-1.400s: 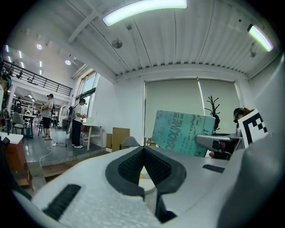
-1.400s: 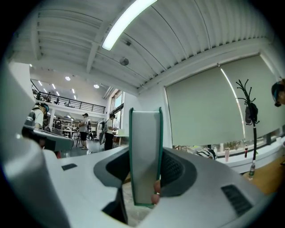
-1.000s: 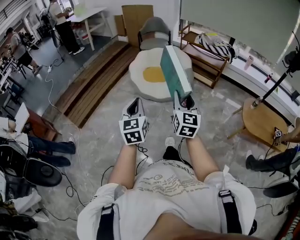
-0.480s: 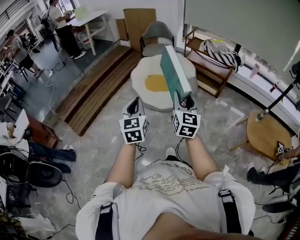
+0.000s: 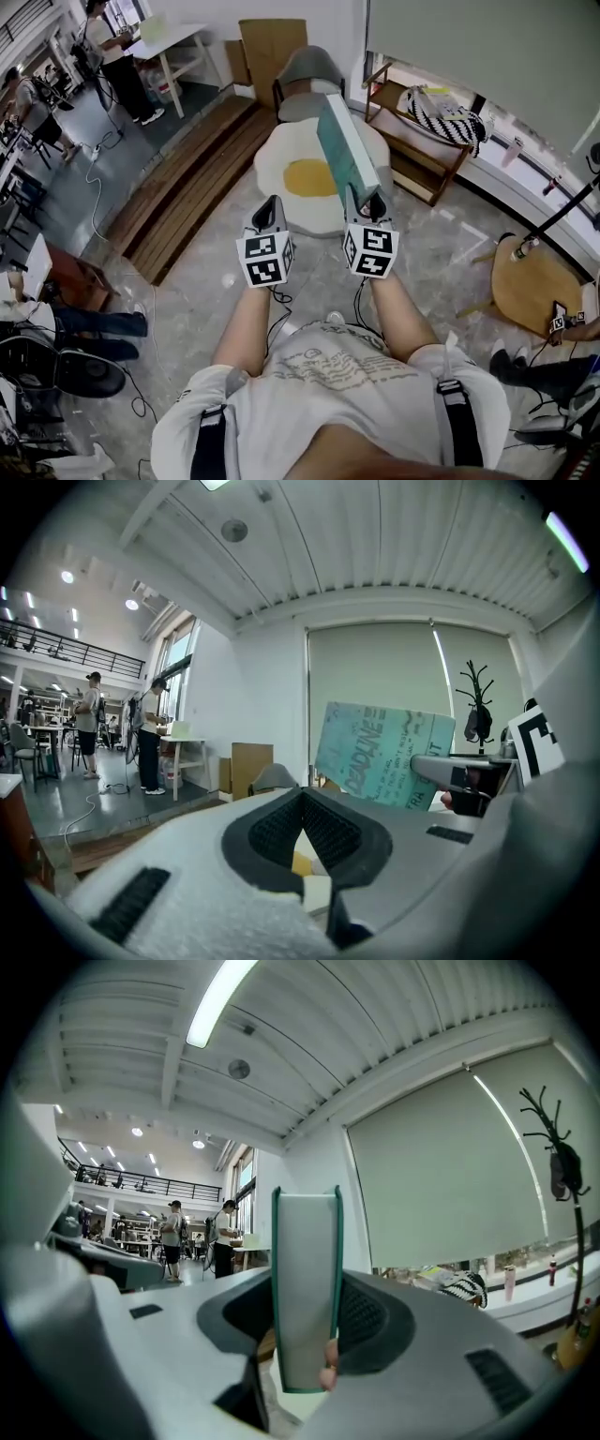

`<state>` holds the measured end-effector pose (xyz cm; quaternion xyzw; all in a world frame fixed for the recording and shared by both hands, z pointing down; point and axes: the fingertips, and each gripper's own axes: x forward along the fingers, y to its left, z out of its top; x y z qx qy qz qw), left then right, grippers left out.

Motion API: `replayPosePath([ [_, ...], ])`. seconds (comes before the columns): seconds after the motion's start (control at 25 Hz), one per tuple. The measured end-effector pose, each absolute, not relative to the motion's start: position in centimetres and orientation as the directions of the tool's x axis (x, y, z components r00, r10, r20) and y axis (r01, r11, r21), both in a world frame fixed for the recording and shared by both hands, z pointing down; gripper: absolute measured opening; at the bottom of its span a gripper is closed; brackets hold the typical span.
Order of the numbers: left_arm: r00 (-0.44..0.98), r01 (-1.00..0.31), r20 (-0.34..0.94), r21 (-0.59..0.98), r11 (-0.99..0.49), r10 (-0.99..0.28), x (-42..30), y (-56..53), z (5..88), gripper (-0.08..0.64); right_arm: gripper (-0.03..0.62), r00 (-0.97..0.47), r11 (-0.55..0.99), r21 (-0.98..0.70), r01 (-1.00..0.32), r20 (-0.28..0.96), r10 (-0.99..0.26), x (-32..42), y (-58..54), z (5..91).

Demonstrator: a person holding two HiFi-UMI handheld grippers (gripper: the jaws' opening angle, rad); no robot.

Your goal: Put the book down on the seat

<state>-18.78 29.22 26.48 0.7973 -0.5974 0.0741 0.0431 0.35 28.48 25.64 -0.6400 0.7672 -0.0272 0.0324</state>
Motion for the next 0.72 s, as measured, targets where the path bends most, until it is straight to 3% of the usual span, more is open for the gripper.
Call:
replayPosePath([
  [0.72, 0.260, -0.966, 0.174, 0.041, -0.257, -0.950, -13.8, 18.0, 26.8, 0.020, 0.184, -0.249, 0.249, -0.039, -0.968, -0.003, -0.969, 4.4, 17.6, 26.2],
])
